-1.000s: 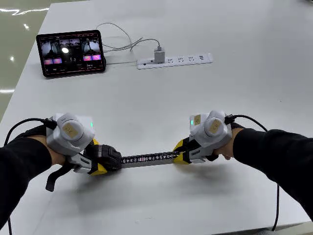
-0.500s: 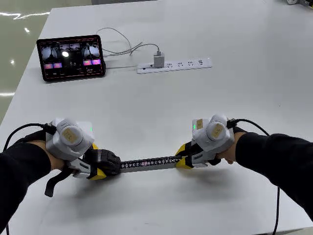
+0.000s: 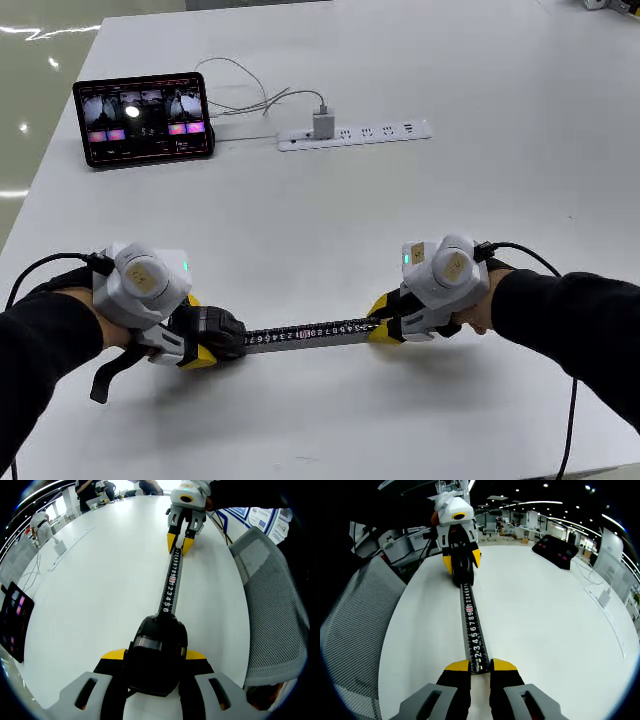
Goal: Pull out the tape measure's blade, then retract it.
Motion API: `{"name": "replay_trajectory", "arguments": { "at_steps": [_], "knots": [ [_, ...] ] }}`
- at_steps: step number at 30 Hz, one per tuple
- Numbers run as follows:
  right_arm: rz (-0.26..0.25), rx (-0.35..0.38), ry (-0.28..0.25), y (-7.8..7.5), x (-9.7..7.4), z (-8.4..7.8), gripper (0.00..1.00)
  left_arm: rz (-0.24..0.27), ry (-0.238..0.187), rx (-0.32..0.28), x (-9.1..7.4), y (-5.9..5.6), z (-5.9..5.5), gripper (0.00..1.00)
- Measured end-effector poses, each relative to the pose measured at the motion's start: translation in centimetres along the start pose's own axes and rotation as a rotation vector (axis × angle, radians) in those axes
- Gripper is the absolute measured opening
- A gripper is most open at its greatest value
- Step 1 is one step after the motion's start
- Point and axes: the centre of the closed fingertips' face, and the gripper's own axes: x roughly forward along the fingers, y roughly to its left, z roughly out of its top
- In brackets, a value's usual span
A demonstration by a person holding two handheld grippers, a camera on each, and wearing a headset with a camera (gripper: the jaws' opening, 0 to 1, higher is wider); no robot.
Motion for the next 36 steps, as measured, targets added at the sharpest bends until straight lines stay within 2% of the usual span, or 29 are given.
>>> {"name": "replay_trajectory", "arguments": {
  "at_steps": [36],
  "knots": [
    [-0.015,0.005,0.027,-0.5,-1.5,-1.9,0.09,0.002,0.002,-0.002,0.0,0.1,-0.1,0.33]
  ]
}}
